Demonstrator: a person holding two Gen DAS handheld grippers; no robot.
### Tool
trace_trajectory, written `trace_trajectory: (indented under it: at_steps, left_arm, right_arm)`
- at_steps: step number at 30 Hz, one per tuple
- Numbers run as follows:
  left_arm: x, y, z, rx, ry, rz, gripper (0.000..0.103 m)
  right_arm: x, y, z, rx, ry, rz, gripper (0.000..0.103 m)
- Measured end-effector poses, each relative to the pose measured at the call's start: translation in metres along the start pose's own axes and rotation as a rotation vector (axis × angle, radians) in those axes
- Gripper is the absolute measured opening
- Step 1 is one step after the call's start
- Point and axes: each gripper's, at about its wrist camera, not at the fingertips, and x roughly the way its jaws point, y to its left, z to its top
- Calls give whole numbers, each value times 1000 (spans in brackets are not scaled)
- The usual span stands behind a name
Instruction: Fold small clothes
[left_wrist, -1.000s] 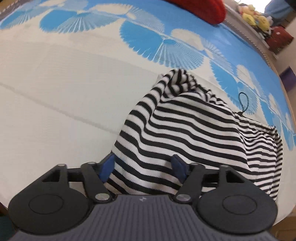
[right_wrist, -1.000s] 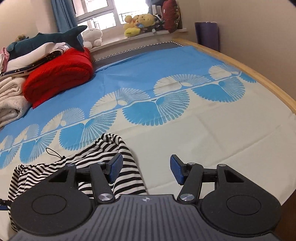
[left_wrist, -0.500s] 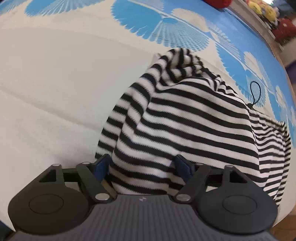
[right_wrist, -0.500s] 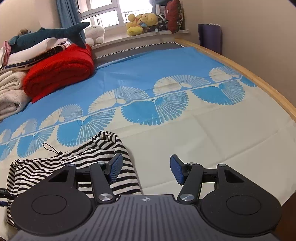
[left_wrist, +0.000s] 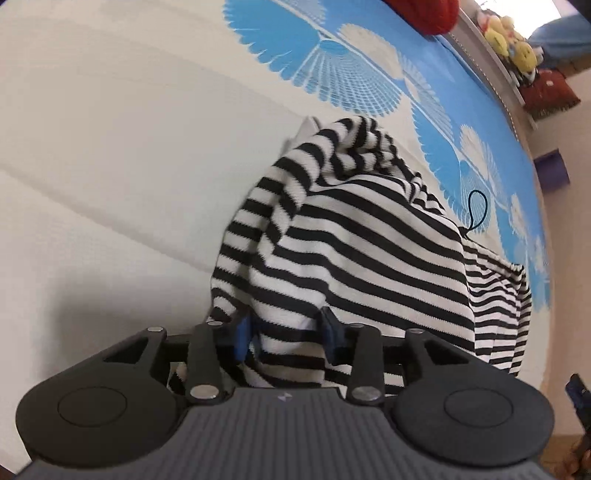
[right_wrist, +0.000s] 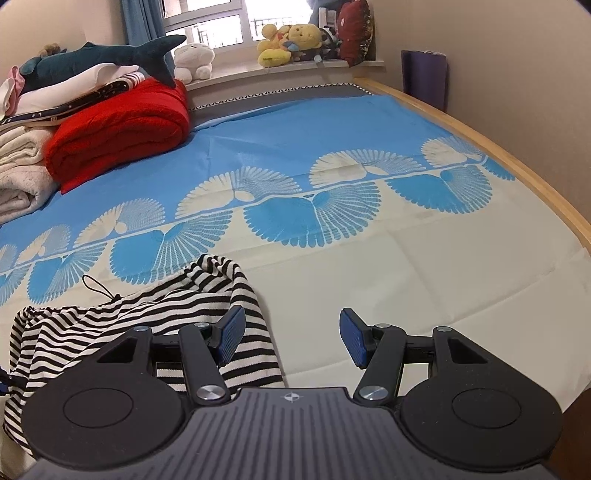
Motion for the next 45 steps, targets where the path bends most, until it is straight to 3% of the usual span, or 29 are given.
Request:
trace_trajectory:
  at_steps: [7, 11, 15, 19, 21, 26, 28, 33, 37, 45]
  left_arm:
    - [8, -18, -3, 88, 2, 47, 45]
    - [7, -21, -6, 116, 1, 20, 22]
    - [-7, -22, -8, 166, -40, -7, 18]
    - [-30, -16, -10, 162, -131, -28, 15]
    - [-41, -10, -11, 142, -174, 2, 14]
    - [-55, 1, -17, 180, -225, 226, 13]
    - [-59, 2, -18, 195, -237, 259, 13]
    - [-72, -4, -21, 157, -260, 129, 12]
    - [-80, -33, -22, 210, -272, -8, 12]
    - [-75, -142, -41, 293, -232, -251, 9]
  right_arm:
    - [-2, 1, -1, -17, -3, -4, 59]
    - [-1, -1, -1, -10, 1, -14, 59]
    - [-1, 1, 1, -8, -3, -15, 59]
    - [0, 7, 1, 0, -8, -5, 59]
    - [0, 13, 1, 1, -12, 3, 59]
    - [0, 25, 2, -3, -19, 30, 59]
    - [-1, 28, 2, -8, -24, 36, 59]
    - [-1, 24, 3, 6, -30, 43, 59]
    - [0, 17, 3, 27, -39, 49, 59]
    - [0, 8, 2, 54, -43, 69, 59]
